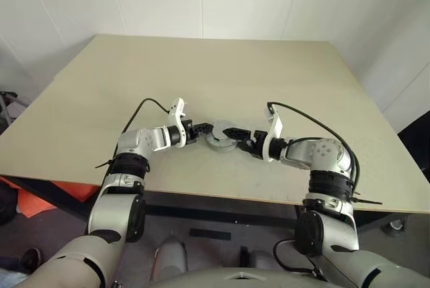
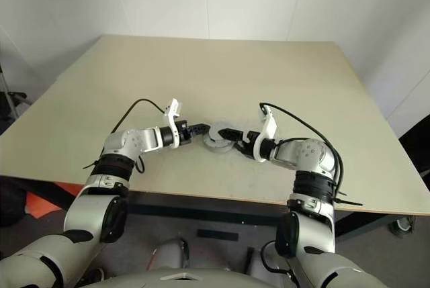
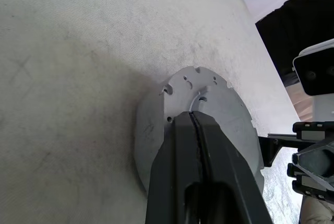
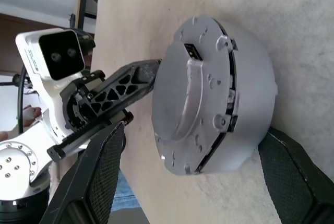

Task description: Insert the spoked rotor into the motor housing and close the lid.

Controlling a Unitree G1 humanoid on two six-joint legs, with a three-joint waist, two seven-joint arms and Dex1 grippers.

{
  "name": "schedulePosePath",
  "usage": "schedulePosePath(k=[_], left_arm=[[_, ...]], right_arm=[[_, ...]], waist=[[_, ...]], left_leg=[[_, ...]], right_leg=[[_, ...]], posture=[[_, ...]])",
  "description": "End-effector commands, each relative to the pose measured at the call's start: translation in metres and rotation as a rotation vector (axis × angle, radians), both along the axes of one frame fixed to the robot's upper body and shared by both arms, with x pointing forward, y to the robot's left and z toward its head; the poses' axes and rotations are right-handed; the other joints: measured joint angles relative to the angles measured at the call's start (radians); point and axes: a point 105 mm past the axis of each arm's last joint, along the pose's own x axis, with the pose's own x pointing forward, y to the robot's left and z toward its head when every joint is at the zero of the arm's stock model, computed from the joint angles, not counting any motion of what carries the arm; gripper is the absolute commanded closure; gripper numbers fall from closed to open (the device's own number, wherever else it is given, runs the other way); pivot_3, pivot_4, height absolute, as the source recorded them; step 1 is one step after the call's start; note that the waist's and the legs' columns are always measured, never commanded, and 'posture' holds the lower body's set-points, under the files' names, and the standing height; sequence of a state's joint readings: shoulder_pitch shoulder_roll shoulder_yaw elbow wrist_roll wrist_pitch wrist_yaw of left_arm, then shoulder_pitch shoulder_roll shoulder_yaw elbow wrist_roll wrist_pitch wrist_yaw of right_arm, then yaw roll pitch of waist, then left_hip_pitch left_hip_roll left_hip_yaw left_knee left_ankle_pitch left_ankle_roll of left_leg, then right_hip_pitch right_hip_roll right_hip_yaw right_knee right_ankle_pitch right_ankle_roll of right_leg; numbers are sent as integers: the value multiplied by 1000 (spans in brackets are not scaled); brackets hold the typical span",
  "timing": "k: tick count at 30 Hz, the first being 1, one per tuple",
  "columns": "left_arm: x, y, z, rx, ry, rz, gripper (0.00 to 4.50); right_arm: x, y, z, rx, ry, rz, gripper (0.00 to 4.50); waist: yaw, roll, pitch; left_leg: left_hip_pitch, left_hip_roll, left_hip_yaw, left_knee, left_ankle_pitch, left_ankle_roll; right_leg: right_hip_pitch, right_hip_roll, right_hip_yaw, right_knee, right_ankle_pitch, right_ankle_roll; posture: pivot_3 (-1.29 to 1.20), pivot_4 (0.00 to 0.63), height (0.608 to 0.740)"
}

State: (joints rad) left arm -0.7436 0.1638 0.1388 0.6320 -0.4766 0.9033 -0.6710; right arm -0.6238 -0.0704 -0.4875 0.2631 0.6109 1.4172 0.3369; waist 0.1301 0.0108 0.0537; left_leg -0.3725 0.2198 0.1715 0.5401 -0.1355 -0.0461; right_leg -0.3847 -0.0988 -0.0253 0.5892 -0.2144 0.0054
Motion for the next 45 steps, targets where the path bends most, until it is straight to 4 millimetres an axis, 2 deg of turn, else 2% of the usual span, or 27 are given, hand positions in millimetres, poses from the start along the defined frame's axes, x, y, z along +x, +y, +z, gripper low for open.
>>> schedulePosePath(k=[1, 7, 14, 15, 27, 31, 36, 38, 43, 44, 45], left_arm=[[-1, 3, -10, 52, 33, 7, 4500], [0, 3, -10, 55, 29, 10, 4500], [1, 4, -9, 55, 27, 15, 4500], [1, 3, -9, 54, 27, 14, 4500], [7, 5, -3, 27, -21, 39, 4500], [14, 11, 11, -57, -91, 89, 4500], [19, 21, 26, -171, -102, 147, 4500], [21, 25, 29, -199, -105, 166, 4500], [27, 37, 54, -399, -99, 243, 4500], [29, 42, 58, -448, -92, 272, 4102], [31, 47, 60, -494, -82, 301, 3907]], right_arm=[[12, 11, 15, 27, -59, -12, 29], [16, 20, 12, 29, -63, -17, 29], [17, 16, 11, 10, -66, -19, 2250], [17, 15, 12, 8, -70, -21, 2322], [29, 4, 24, 26, -114, -76, 2368], [44, -6, 40, 80, -151, -160, 2368], [58, -20, 58, 133, -194, -239, 2368], [61, -22, 61, 141, -199, -252, 2368], [70, -21, 79, 233, -207, -293, 2368], [71, -19, 84, 258, -210, -298, 2368], [72, -17, 88, 277, -214, -300, 2368]], waist=[[0, 0, 0], [0, 0, 0], [2, 1, 0], [4, 1, 0], [20, 1, 0], [21, 1, 0], [21, 1, 0], [21, 1, 0], [18, 1, 0], [18, 1, 1], [18, 1, 1]], left_leg=[[0, 0, 0, 0, 0, 0], [-2, 0, 0, 0, 0, 0], [-2, 0, 0, 0, 0, 0], [-2, 0, 0, 0, 0, 0], [-2, 0, 0, 0, 2, -3], [-3, 0, 0, 0, 2, -3], [-14, 0, 0, 1, 2, -4], [-18, 1, 0, 1, 2, -3], [-22, 4, 0, 1, 2, -3], [-23, 4, 0, 1, 2, -3], [-23, 4, 0, 1, 2, -3]], right_leg=[[0, 0, 0, 0, 0, 0], [-1, 0, 0, 0, 1, -1], [-1, 0, 0, 0, 1, -1], [-1, 0, 0, 0, 1, -1], [-1, 0, 0, 1, 1, -1], [-2, 0, 0, 1, 1, -1], [-13, 0, -1, 3, 2, -1], [-17, 2, -1, 3, 3, 0], [-22, 6, -1, 4, 4, 1], [-23, 6, -1, 4, 4, 0], [-23, 6, -1, 5, 4, 0]], posture=[[0, 0, 740], [0, 0, 740], [0, 0, 740], [0, 0, 740], [0, 0, 740], [0, 0, 740], [0, 0, 740], [0, 0, 740], [0, 0, 740], [0, 0, 740], [0, 0, 740]])
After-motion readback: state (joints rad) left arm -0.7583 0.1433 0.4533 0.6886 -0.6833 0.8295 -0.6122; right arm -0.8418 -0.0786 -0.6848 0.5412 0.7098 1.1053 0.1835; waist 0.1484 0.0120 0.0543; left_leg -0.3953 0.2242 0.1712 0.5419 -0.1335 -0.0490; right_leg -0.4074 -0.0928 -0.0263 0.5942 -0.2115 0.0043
